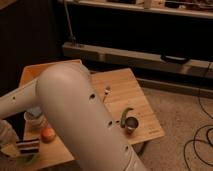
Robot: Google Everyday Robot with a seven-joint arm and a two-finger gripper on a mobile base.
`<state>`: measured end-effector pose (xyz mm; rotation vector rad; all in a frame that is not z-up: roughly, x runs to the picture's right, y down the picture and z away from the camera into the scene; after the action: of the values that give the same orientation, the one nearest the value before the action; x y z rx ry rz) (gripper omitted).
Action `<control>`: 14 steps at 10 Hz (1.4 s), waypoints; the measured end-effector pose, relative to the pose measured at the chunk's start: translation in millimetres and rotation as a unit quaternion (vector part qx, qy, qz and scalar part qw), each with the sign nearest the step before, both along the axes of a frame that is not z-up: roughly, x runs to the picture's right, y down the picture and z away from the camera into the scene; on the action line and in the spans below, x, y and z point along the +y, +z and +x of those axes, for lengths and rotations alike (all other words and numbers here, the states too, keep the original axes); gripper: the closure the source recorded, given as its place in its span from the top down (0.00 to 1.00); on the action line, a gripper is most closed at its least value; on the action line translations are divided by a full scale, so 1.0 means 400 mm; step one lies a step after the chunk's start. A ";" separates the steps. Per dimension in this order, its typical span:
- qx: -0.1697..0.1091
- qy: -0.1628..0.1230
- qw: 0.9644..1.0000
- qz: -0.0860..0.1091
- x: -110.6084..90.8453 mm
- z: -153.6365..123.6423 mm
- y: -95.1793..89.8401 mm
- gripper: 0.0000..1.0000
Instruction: Place eraser in plastic cup
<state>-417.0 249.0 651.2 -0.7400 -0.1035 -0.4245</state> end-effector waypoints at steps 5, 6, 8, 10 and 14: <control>-0.006 0.023 1.000 -0.015 -0.004 0.008 0.004 0.00; -0.005 0.027 0.999 -0.016 -0.006 0.013 0.005 0.00; -0.005 0.033 0.999 -0.020 -0.010 0.018 0.005 0.00; -0.007 0.031 0.999 -0.026 -0.010 0.018 0.004 0.00; -0.004 0.013 0.999 -0.043 -0.001 0.012 0.002 0.00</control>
<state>-412.4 248.5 652.0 -0.8216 -0.1399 -0.3992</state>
